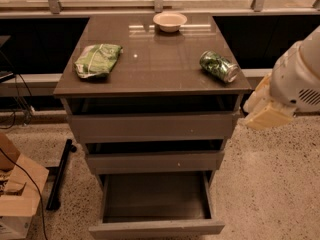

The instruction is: Close bottom drawer

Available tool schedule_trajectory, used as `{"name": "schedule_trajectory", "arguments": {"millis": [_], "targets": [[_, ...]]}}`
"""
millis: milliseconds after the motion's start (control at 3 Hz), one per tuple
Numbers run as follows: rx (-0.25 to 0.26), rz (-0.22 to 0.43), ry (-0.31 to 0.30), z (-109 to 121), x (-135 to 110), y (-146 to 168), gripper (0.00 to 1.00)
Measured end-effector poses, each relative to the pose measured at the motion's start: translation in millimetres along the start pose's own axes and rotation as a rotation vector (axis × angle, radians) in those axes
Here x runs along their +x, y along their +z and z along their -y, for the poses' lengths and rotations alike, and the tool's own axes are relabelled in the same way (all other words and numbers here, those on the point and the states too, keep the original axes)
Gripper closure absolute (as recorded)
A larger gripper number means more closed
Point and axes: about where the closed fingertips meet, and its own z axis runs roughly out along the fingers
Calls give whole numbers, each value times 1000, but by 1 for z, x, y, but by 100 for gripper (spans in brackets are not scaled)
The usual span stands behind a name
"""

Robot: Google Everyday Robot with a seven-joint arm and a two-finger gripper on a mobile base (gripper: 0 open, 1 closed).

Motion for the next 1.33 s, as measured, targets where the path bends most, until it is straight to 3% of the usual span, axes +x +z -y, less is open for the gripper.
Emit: {"name": "schedule_trajectory", "arguments": {"millis": [333,667,1000,1333], "targets": [[-35,90,35,-14,3,62,87],[0,105,39,-7,-1,63,100],[0,105,39,-7,-1,63,100],[-14,122,48,-18,-2,95,100]]}}
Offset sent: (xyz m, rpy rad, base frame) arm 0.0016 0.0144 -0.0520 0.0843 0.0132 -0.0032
